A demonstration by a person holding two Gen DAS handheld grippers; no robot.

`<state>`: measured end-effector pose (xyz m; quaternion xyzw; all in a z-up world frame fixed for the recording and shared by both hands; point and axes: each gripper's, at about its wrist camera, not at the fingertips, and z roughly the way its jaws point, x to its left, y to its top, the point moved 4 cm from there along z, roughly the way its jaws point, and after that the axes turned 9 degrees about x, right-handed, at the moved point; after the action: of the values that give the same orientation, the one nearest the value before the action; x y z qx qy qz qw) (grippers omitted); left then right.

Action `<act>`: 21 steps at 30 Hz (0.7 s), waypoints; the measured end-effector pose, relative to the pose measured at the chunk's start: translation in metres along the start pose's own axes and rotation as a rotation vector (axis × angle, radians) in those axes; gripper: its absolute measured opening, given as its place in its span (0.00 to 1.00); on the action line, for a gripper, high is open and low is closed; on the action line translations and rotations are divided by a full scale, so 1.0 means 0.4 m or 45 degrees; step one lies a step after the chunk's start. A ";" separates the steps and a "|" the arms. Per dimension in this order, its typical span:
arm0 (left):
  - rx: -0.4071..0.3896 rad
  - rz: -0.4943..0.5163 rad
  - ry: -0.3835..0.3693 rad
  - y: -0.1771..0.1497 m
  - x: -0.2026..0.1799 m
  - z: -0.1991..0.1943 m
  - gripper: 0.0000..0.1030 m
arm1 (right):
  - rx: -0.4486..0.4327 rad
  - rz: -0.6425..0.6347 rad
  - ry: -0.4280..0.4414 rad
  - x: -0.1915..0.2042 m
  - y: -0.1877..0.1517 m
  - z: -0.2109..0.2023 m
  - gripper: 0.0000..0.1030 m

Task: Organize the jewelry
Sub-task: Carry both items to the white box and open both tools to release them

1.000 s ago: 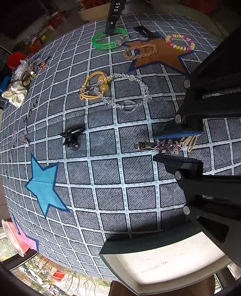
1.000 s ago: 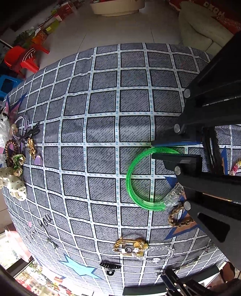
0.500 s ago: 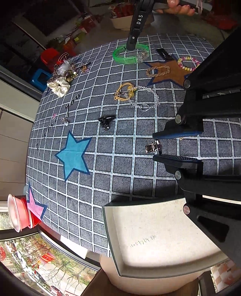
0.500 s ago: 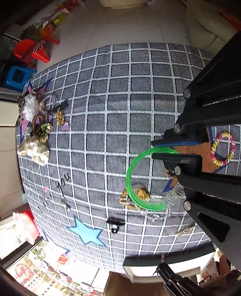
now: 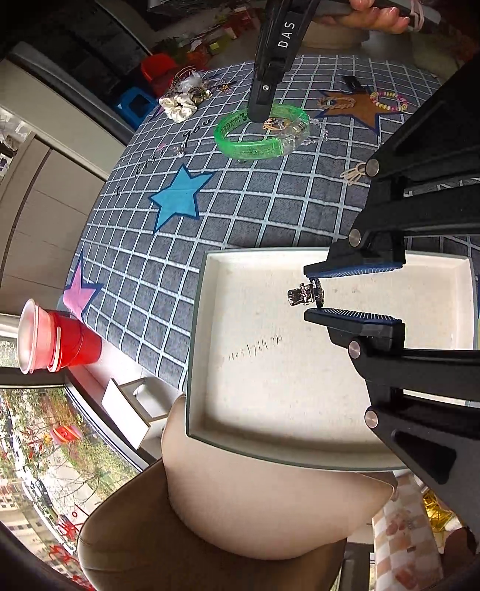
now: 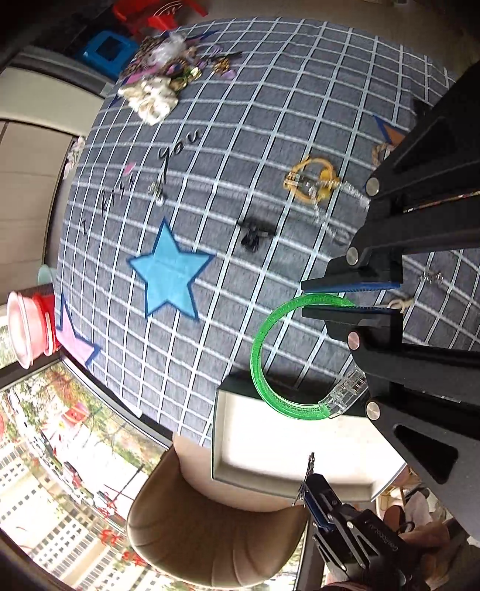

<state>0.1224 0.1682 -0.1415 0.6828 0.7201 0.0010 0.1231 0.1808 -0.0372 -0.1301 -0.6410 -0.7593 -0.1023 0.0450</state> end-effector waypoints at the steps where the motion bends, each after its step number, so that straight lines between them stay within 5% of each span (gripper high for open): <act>1: 0.001 -0.015 0.008 -0.003 0.019 0.001 0.23 | 0.005 -0.027 0.009 0.033 0.012 0.009 0.06; 10: 0.040 -0.086 0.039 0.012 0.129 0.071 0.23 | 0.076 -0.178 0.042 0.241 0.083 0.123 0.06; 21: 0.048 -0.088 0.096 0.105 0.177 0.177 0.23 | 0.147 -0.167 -0.023 0.282 0.148 0.266 0.06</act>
<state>0.1736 0.2290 -0.2155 0.6591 0.7474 0.0090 0.0829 0.2260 0.1033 -0.2055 -0.5872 -0.8047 -0.0553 0.0684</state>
